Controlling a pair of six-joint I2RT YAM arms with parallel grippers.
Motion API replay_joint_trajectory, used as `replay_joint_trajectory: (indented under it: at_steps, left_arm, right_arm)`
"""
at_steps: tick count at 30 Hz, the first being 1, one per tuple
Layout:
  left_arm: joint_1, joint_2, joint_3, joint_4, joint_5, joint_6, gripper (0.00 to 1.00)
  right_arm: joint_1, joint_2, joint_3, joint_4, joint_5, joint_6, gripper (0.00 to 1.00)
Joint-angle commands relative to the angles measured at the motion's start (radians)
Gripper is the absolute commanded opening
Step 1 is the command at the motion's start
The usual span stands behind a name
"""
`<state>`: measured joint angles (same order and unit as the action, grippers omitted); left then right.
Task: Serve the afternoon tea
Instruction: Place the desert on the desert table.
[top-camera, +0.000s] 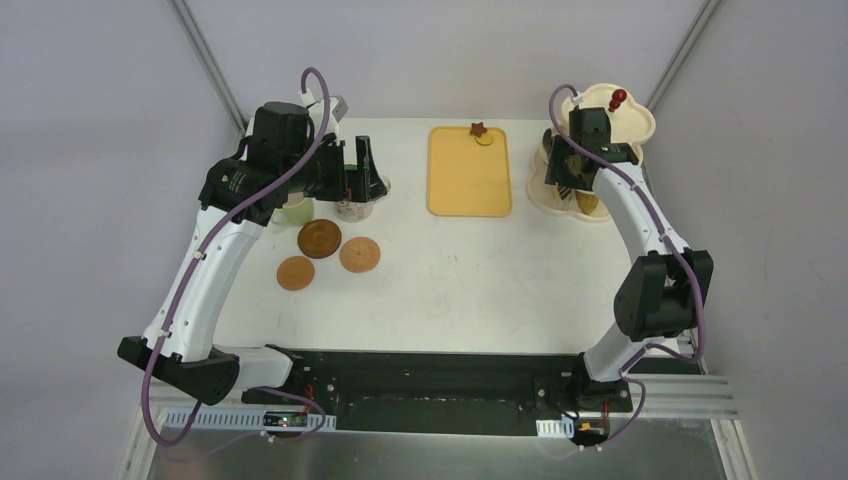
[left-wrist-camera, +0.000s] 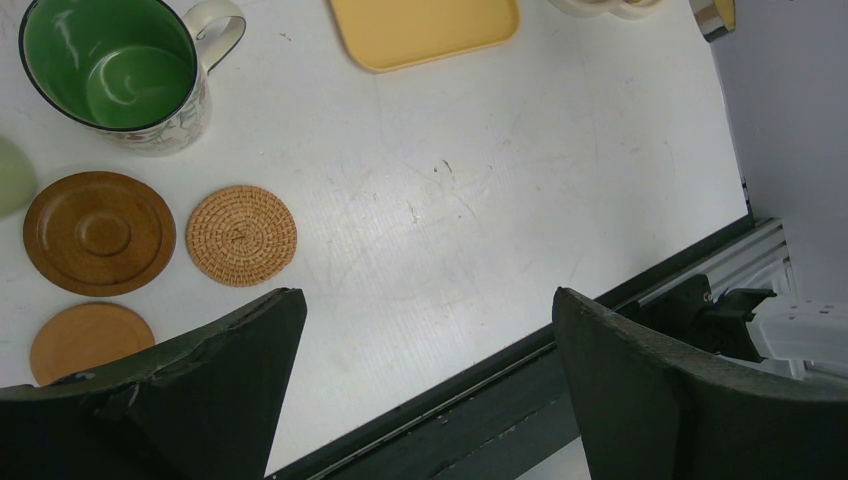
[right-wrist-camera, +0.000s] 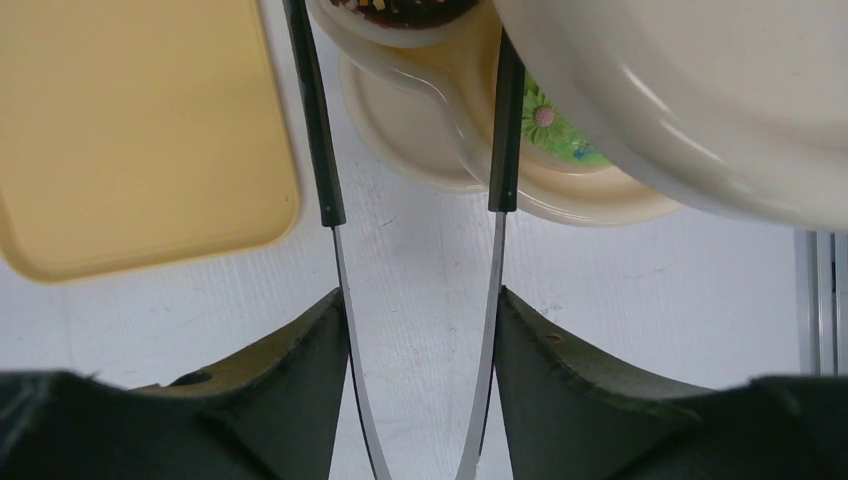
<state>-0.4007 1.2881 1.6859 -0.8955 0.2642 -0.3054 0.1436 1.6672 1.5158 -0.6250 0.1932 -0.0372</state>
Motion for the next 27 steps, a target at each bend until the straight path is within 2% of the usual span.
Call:
replay_joint_trajectory:
  at_steps: [1, 8, 14, 27]
  left_arm:
    - [-0.01, -0.014, 0.015, 0.021, 0.014, 0.002, 1.0]
    - [-0.011, -0.013, 0.011, 0.022, 0.021, -0.005, 1.0]
    - [-0.01, -0.015, 0.008, 0.026, 0.027, -0.009, 1.0]
    - [-0.01, -0.02, 0.011, 0.023, 0.023, -0.008, 1.0]
  right_arm:
    - [-0.002, -0.08, 0.022, -0.009, -0.003, -0.009, 0.54]
    - [-0.002, -0.115, -0.006, -0.02, -0.026, -0.008, 0.53]
    - [-0.002, -0.154, -0.05, 0.038, -0.025, -0.015, 0.53]
    - [-0.002, -0.084, -0.015, 0.082, 0.019, -0.062, 0.57]
